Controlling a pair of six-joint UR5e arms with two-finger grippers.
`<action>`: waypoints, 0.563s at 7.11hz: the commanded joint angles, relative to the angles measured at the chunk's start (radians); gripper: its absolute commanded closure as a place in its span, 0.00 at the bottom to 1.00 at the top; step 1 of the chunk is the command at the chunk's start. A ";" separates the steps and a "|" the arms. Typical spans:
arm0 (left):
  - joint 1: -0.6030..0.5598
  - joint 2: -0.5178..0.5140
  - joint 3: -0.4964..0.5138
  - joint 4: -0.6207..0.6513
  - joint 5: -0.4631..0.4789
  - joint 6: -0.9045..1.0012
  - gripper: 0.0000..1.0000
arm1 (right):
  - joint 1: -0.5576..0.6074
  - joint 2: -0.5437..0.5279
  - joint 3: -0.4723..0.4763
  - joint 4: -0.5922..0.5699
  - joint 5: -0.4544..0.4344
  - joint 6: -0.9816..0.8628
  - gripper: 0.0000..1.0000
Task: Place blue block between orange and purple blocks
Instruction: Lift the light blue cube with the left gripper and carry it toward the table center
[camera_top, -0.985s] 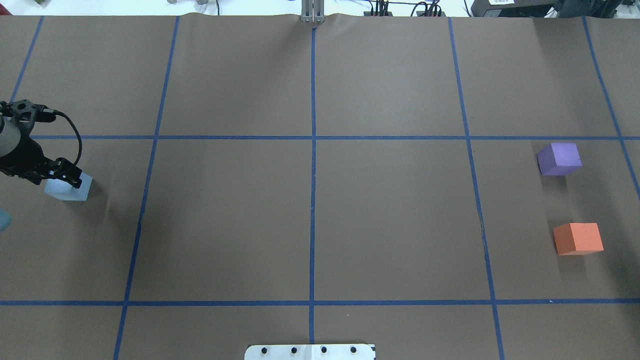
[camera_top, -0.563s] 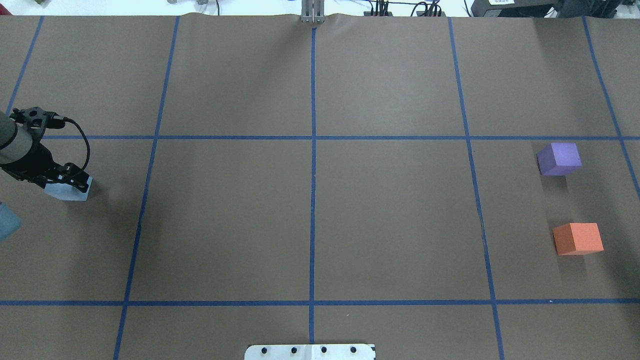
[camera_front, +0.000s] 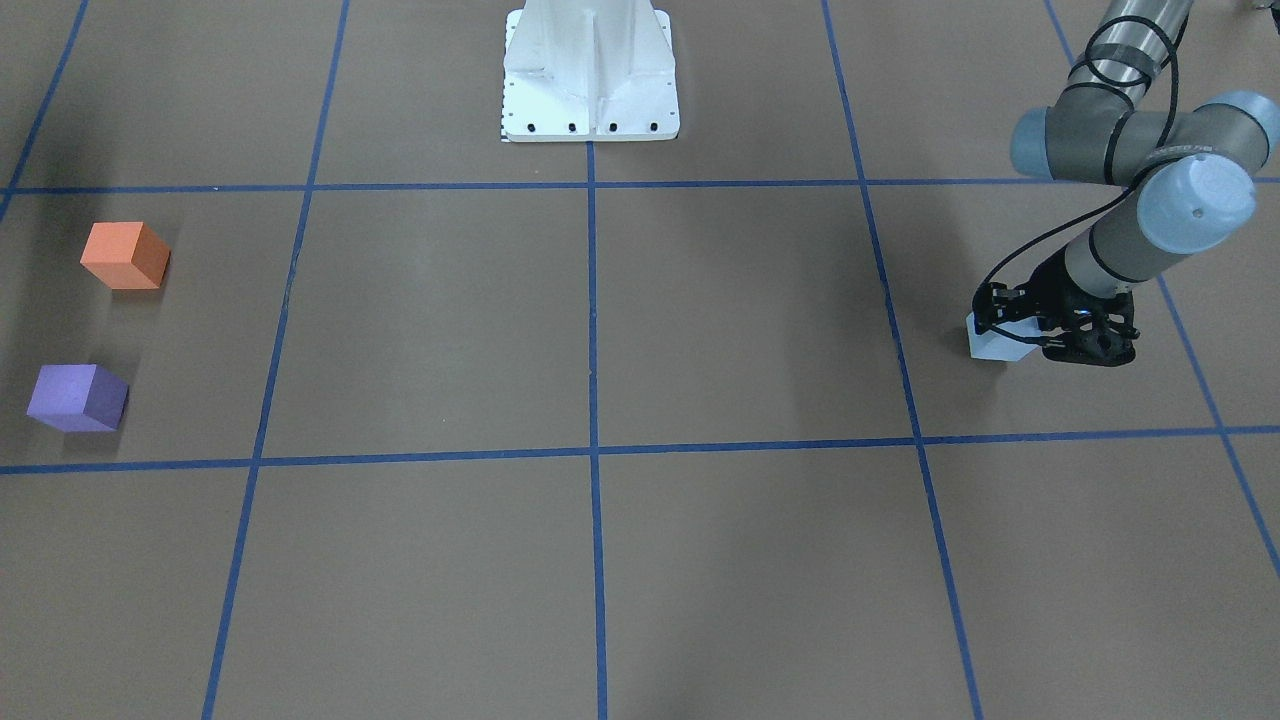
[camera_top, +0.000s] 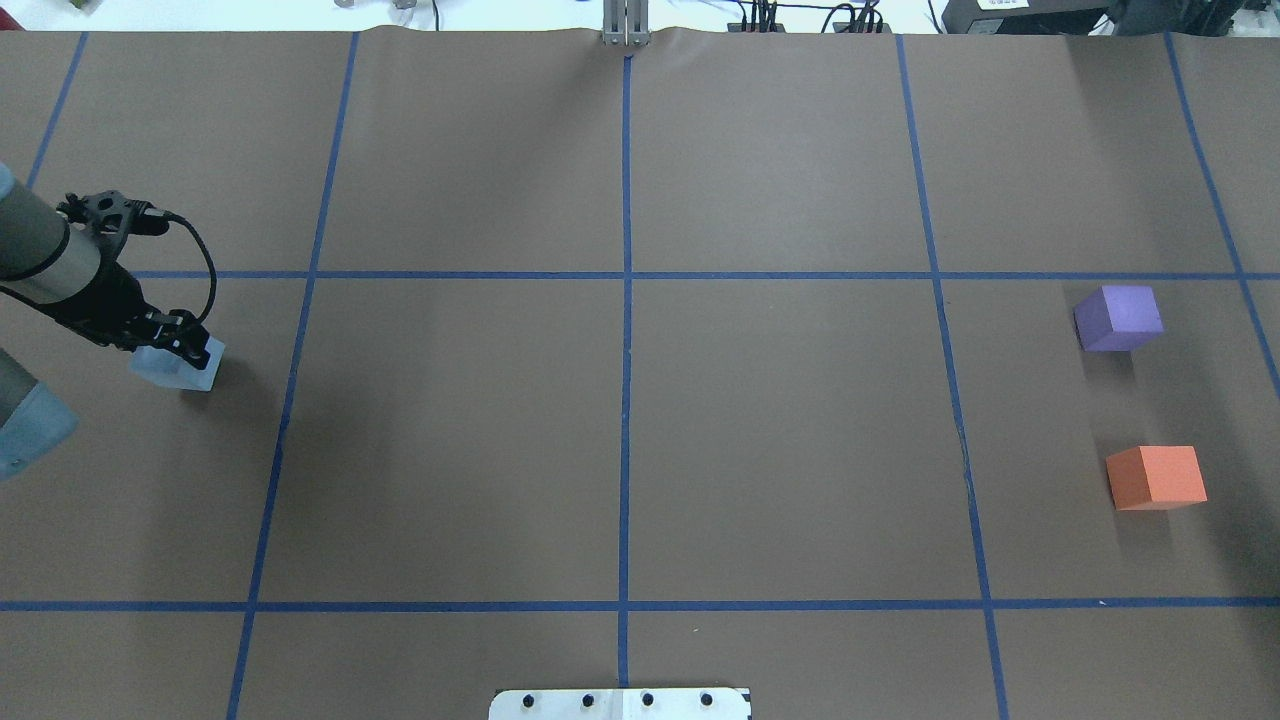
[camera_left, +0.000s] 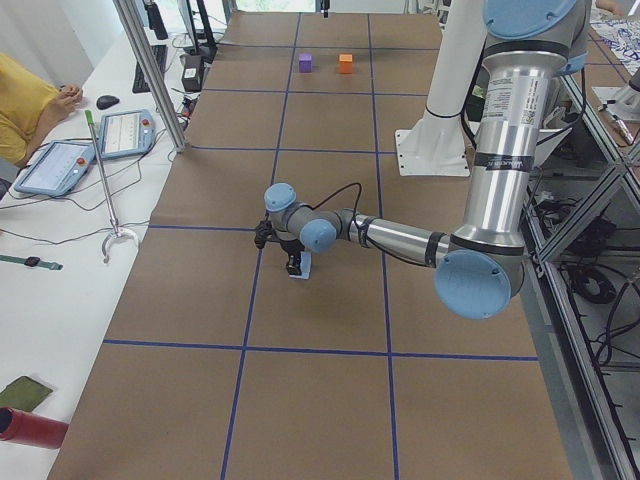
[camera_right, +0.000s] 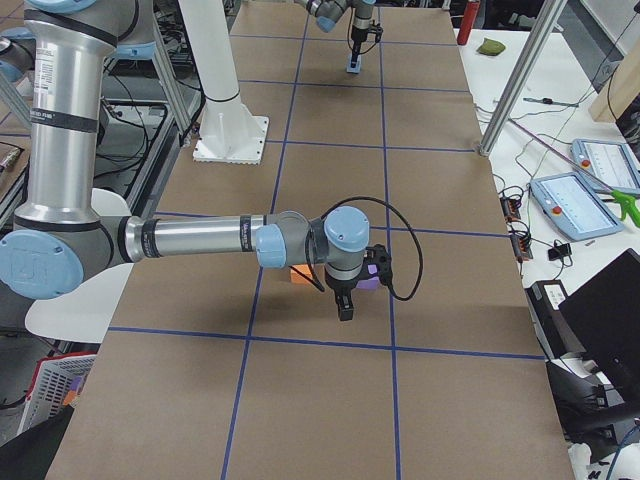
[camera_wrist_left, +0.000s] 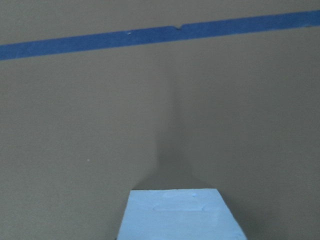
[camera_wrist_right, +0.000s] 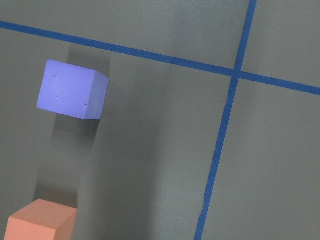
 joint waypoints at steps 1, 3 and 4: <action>0.004 -0.223 -0.149 0.332 -0.023 -0.084 1.00 | 0.000 -0.001 0.004 0.001 0.020 -0.001 0.00; 0.187 -0.436 -0.165 0.410 0.020 -0.376 1.00 | 0.002 -0.010 0.010 0.037 0.023 0.005 0.00; 0.320 -0.570 -0.125 0.413 0.151 -0.519 1.00 | 0.001 -0.010 0.011 0.043 0.041 0.005 0.00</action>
